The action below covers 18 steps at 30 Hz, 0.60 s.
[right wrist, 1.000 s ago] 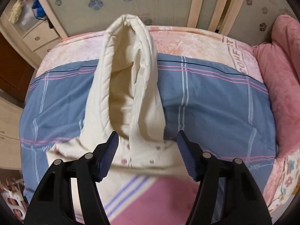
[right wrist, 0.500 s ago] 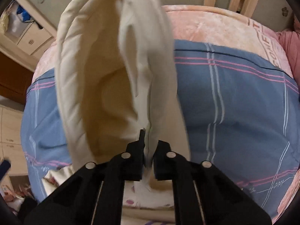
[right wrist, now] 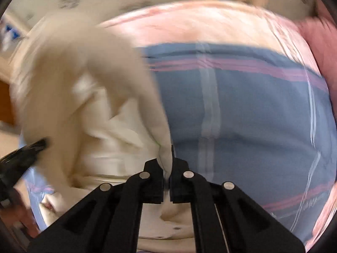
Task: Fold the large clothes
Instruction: 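Lift the white hood with the right tool and swing it toward the chest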
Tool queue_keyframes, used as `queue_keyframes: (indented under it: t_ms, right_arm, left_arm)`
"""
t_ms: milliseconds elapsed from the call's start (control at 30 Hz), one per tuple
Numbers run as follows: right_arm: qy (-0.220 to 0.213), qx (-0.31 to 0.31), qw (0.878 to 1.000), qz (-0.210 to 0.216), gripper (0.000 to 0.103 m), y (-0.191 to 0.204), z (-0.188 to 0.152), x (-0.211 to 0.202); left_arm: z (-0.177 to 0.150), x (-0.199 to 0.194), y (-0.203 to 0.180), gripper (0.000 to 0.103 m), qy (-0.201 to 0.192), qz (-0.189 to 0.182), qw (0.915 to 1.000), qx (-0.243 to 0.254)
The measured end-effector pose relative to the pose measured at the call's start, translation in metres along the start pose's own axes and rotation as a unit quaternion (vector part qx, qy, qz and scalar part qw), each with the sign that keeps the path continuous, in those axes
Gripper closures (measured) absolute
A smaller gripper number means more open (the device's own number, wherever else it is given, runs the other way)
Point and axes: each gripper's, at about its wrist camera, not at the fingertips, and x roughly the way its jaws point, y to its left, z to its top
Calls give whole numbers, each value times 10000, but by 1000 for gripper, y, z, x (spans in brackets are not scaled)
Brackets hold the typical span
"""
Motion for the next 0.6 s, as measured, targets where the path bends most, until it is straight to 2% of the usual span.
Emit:
queue_keyframes:
  t_ms: [33,67,133,167,233,267,333,367,400,433,467,500,567,600]
  right_arm:
    - [116,392,9992,-8,101,-22,-1,6]
    - [225,688,9974,40,101,-39,-2,11]
    - [405,998,9940,165,101,-60,-7,21]
    - [412,957,9945,124,101,-61,-10,23]
    - [367,834,9958,38,101,-55,-14,21]
    - [358,851,9957,53,101,-56,-14,22]
    - [286,873,9955,221,100,-53,-13,19]
    - [242,780,9961,341,99,-51,-10,18]
    - [214,676,9965,450,91,-49,-11,15]
    - [165,605,9965,560,83,-46,-12,9]
    - [69,563,9961,682,60,-46,-13,-1]
    - [-71,587,9951,791,47,-48,-16,-14]
    - [-339,791,9893,1176,47,-59,-25,-42]
    - [-374,964,9835,1484,47,-65,-32,-54]
  left_arm:
    - [-2,10,20,95,120,43,9999,-84]
    - [-5,26,42,94,411,-23,9988,-261]
    - [-11,46,63,82,676,-167,9969,-374]
    - [-16,49,64,78,641,-183,9974,-274]
    - [-22,51,59,78,603,-125,9981,-54]
    - [-23,50,59,77,574,-150,9982,-54]
    - [-22,47,60,69,489,-190,9985,-165]
    - [-22,43,63,50,402,-204,9986,-266]
    - [-23,37,67,20,260,-159,9990,-333]
    - [-22,33,69,7,154,-157,9992,-345]
    - [-24,21,73,2,-39,-214,9993,-309]
    - [-28,8,76,2,-210,-273,9991,-258]
    - [-39,-16,93,2,-426,-435,9978,-270]
    - [-47,-35,105,2,-525,-607,9957,-453]
